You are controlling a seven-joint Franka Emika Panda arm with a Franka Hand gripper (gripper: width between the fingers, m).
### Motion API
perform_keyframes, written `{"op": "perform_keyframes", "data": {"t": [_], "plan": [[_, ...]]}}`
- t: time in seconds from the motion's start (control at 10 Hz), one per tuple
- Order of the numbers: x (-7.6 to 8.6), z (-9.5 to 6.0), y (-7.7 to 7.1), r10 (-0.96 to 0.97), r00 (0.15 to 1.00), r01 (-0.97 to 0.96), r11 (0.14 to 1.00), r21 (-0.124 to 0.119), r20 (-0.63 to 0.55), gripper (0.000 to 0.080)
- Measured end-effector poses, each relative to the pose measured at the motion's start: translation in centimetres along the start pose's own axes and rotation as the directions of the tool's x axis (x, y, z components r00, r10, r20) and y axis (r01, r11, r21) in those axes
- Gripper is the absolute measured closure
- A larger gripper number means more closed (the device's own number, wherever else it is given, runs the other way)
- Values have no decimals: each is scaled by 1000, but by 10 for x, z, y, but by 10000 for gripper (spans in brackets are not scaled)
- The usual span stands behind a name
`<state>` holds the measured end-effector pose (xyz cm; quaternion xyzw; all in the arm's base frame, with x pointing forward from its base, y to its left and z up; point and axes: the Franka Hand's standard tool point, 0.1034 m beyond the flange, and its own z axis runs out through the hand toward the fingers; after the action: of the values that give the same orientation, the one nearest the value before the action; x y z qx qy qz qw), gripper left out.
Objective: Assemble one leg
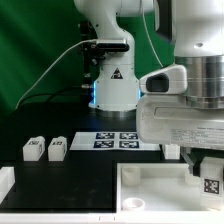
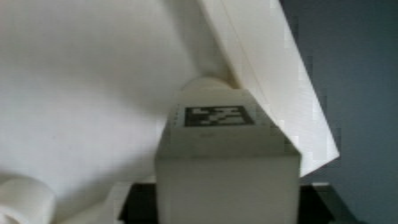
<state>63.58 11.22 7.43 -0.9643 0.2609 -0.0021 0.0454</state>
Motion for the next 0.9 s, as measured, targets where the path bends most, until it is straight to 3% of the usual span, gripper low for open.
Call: {"op": "perform_keyframes", "data": {"t": [0.2,0.3,0.4,0.5,0.6,0.7,0.8,0.9], "plan": [[0,1,2,415,910,-415,910,-6,-2,509],[0,1,2,565,825,-565,825,-7,-1,509],[-1,2,2,738,675,-738,675,-4,12,509],[-1,1,3,837,546,-838,546,1,28,509],[-3,1,4,880,474,-881,473,19,40,508],[-4,1,4,924,379,-925,379,18,44,508],[-4,1,4,928,370,-929,369,17,44,508],[-4,2,4,924,380,-925,380,17,43,401]]}}
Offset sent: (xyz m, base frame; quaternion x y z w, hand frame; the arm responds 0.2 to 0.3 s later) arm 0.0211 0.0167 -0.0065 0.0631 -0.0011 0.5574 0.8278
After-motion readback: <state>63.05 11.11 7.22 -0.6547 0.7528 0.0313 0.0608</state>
